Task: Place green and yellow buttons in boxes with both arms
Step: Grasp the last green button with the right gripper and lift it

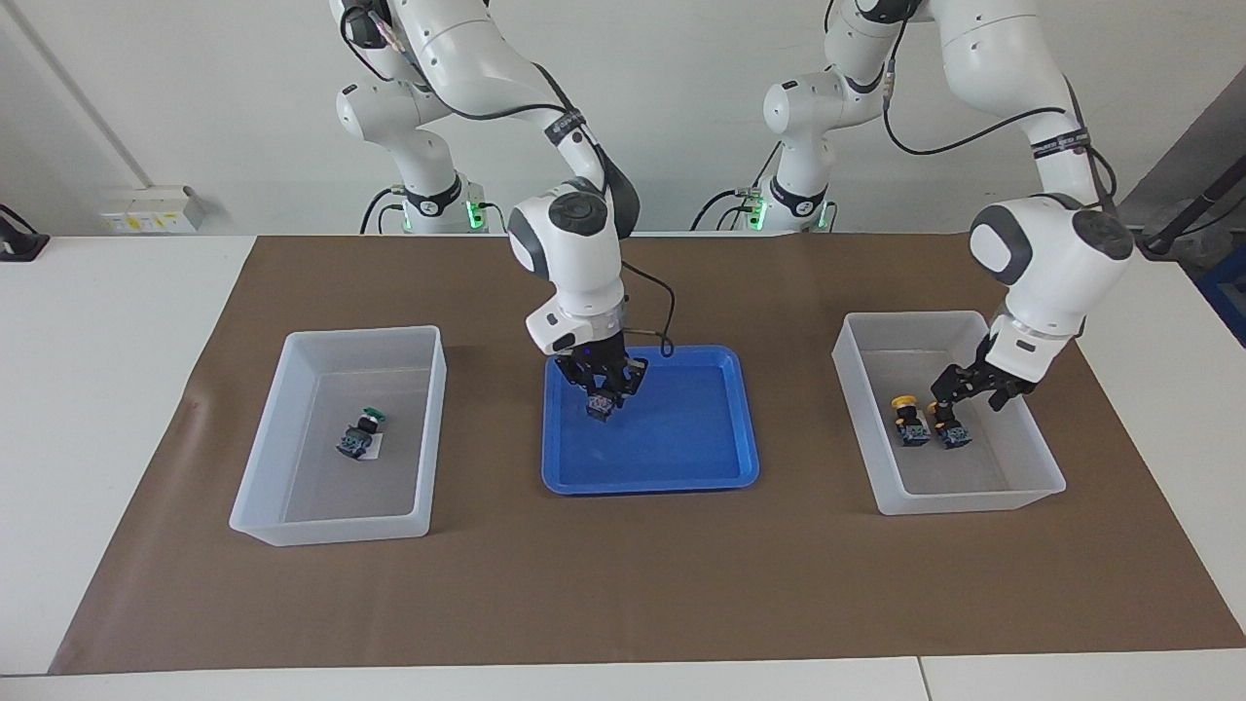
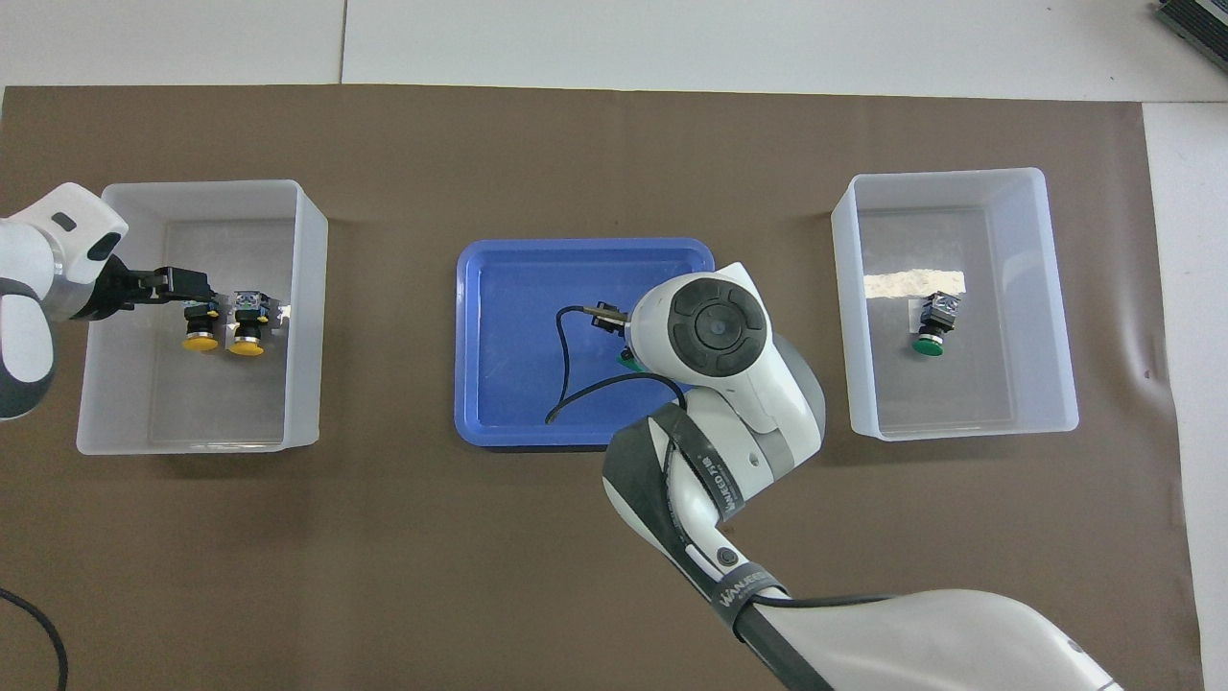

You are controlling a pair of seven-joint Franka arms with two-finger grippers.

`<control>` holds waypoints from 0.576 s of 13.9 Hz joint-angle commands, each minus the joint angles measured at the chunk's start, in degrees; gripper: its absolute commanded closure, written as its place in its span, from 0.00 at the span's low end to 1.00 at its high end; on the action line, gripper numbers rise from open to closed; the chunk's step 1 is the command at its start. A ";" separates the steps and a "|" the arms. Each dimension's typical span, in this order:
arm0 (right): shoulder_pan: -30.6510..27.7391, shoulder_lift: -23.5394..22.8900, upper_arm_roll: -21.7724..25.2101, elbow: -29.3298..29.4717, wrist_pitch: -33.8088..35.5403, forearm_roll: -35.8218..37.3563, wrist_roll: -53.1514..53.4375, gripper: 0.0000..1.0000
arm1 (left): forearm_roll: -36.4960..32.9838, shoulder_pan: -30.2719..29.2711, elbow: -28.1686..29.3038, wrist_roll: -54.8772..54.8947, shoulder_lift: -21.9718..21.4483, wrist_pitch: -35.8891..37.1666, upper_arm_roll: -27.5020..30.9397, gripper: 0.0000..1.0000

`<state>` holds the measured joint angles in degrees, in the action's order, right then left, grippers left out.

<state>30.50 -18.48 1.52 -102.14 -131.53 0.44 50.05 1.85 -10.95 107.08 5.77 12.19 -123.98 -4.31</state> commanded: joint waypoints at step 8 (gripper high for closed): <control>-25.82 9.60 -0.46 -3.05 9.63 0.00 -42.19 1.00 | -2.20 5.58 -17.88 -9.90 -5.32 29.58 -0.52 0.00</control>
<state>8.28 -9.76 1.99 -102.03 -120.95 0.46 14.27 1.06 -7.74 89.52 -1.09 9.66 -97.84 -5.03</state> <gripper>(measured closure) 0.559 0.000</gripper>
